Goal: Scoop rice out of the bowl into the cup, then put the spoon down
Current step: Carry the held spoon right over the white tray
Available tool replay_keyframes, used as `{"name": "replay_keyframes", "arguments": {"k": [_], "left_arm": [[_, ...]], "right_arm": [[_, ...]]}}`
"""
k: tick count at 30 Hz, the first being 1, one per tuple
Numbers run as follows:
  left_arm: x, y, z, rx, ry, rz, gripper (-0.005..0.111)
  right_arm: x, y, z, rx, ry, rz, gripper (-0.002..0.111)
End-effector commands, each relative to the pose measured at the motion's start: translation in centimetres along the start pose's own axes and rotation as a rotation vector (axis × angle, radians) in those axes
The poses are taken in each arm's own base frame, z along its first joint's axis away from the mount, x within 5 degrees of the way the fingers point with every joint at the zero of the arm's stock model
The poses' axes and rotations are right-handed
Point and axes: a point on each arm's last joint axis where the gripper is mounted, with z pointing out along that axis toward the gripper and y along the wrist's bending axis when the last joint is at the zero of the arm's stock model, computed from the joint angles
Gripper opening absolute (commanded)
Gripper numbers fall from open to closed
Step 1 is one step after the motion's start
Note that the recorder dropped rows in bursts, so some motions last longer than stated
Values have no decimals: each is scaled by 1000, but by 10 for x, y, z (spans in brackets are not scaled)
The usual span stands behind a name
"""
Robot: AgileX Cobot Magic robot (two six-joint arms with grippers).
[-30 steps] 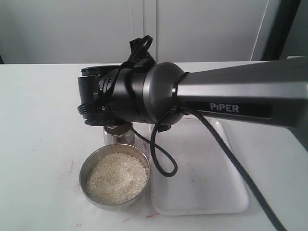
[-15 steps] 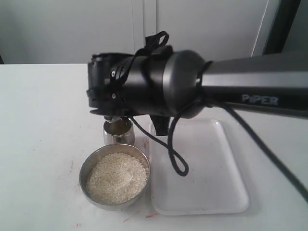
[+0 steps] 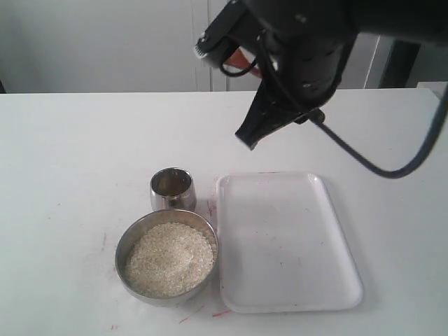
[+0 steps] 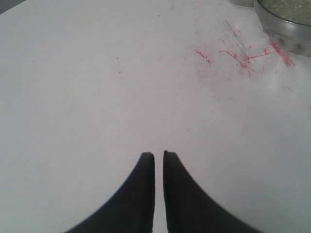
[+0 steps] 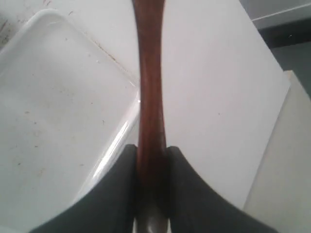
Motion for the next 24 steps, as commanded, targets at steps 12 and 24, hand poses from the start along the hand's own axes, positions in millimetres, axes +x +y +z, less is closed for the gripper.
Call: {"name": "replay_keyframes", "arguments": {"k": [12,24], "left_arm": [[7,-2,1,21,57,-7,14],[7,-2,1,21,57,-7,14]], "right_arm": [[58,-4,11,-199,207,451,0],[87,36,42,-334,376,492,0]]}}
